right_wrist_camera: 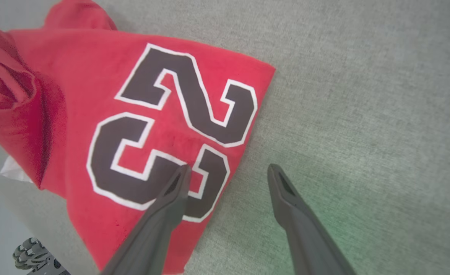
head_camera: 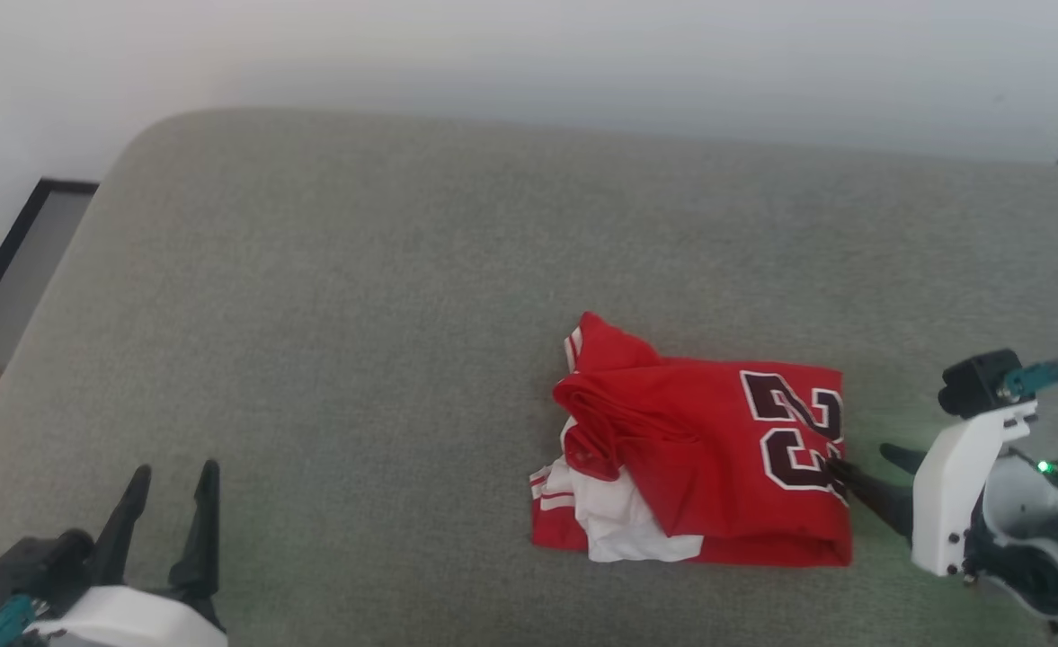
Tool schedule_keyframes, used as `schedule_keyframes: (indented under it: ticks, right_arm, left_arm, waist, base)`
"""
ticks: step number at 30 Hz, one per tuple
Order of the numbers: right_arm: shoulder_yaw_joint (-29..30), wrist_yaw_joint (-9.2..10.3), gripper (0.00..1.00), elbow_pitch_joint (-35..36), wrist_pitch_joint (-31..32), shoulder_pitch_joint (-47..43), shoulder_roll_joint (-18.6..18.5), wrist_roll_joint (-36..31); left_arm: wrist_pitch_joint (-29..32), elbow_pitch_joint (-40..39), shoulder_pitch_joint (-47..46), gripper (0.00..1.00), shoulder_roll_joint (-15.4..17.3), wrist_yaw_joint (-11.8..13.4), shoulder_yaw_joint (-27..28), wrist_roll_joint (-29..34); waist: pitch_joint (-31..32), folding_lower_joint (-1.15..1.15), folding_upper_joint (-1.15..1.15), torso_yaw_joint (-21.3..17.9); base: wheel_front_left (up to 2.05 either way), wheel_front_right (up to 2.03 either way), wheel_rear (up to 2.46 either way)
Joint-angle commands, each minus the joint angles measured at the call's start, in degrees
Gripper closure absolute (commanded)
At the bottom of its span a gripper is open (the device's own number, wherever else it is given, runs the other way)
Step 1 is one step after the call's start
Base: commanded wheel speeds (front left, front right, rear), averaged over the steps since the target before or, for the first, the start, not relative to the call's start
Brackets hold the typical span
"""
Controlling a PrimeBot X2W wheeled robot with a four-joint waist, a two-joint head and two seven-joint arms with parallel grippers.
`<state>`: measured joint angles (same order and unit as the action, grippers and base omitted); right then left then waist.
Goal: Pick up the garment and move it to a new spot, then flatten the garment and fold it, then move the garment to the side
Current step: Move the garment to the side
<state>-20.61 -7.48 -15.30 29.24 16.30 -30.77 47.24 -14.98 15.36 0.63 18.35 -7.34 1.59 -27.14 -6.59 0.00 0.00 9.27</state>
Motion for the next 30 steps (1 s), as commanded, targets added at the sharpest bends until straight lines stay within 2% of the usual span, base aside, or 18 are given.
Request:
schedule_keyframes:
  ticks: [1, 5, 10, 16, 17, 18, 24, 30]
  right_arm:
    - [0.19, -0.02, 0.0, 0.19, 1.37, 0.87, -0.25, -0.32]
    - [1.52, -0.02, 0.0, 0.03, 8.44, 2.16, -0.16, -1.6]
    - [3.48, -0.02, 0.0, -0.07, 15.04, 3.31, 1.86, -2.88]
    - [5.39, -0.03, 0.0, -1.22, 21.71, 2.36, 6.25, -3.65]
    - [5.26, -0.04, 0.78, -0.78, 22.67, 2.1, 6.83, -3.55]
    - [5.58, -0.1, 1.0, -0.47, 23.4, 1.69, 7.42, -3.18]
    - [8.43, -0.03, 1.0, 2.68, 25.47, 1.21, 7.6, -4.57]
    - [11.6, -0.02, 1.0, 6.19, 24.9, 2.26, 7.23, -6.08]
  left_arm:
    - [-0.21, 0.09, -1.38, 0.0, -0.14, -0.16, -0.24, 0.0]
    - [-0.21, 0.28, -2.33, 0.0, -0.61, -0.16, -1.04, -0.01]
    - [-0.21, 0.73, -4.07, 0.0, -1.03, -0.16, -2.31, 0.01]
    - [-0.21, 1.29, -5.68, 0.0, -1.71, -0.17, -3.1, -0.15]
    - [-0.21, 1.38, -5.91, 0.0, -1.76, -0.16, -3.12, -0.17]
    - [-0.21, 1.44, -5.96, 0.0, -1.78, -0.17, -3.09, -0.17]
    - [-0.21, 1.82, -6.2, 0.0, -1.78, -0.16, -2.7, -0.32]
    - [-0.21, 1.76, -7.32, 0.0, -1.36, -0.16, -2.98, -0.25]
  waist:
    - [-1.21, 0.0, 0.0, 0.93]
    - [-3.05, 0.0, 0.0, 1.93]
    - [-5.18, 0.0, 0.0, 3.09]
    - [-6.95, 0.0, 0.0, 4.09]
    - [-7.11, 0.0, 0.0, 4.16]
    - [-7.24, 0.0, 0.0, 4.18]
    - [-7.8, 0.0, 0.0, 3.56]
    - [-8.07, 0.0, 0.0, 2.1]
  base:
    - [0.0, 0.0, 0.0]
    - [0.0, 0.0, 0.0]
    - [0.0, 0.0, 0.0]
    - [0.0, 0.0, 0.0]
    - [0.0, 0.0, 0.0]
    - [0.0, 0.0, 0.0]
    - [0.0, 0.0, 0.0]
    - [0.0, 0.0, 0.0]
